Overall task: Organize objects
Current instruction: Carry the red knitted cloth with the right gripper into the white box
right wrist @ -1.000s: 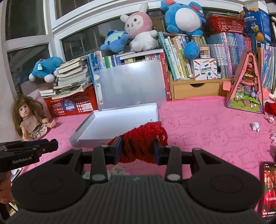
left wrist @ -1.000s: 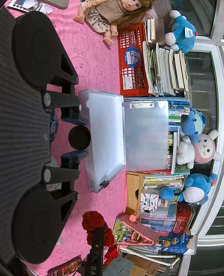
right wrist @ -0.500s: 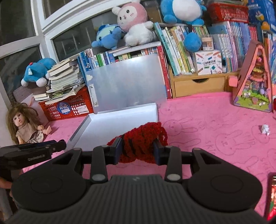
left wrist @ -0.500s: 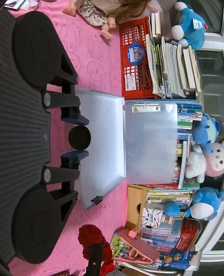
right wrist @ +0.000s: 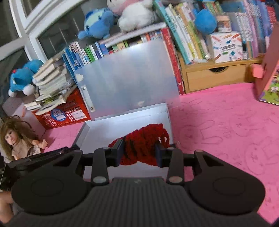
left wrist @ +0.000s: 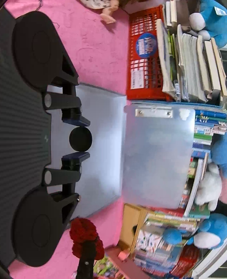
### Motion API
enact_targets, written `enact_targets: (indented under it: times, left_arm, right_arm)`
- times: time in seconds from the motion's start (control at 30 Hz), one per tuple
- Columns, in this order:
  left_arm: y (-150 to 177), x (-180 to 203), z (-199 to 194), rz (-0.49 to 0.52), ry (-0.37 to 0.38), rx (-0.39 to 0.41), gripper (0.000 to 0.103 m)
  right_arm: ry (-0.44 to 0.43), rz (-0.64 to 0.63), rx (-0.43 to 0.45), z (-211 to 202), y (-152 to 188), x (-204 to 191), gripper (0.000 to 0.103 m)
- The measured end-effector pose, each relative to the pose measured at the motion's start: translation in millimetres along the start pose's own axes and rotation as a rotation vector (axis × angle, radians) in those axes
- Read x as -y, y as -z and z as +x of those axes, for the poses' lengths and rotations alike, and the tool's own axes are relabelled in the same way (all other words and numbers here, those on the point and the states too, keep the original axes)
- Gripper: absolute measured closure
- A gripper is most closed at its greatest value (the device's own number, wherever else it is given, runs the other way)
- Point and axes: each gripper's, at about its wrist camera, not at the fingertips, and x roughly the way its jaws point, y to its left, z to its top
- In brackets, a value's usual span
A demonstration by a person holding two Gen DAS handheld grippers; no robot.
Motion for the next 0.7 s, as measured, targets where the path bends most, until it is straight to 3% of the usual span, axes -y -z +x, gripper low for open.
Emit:
enact_targets:
  times: [0.27,0.7]
  left_arm:
    - [-21,-8,61,-0.014,-0.070,-0.058,0.066]
    - [-15,-9,107,0.081,-0.101,-0.088,0.066]
  right_arm:
    - [0.009,0.094,-0.044,70,-24,1,0.062]
    - [0.032,0.066,-0.088,122,-17,0,0.062]
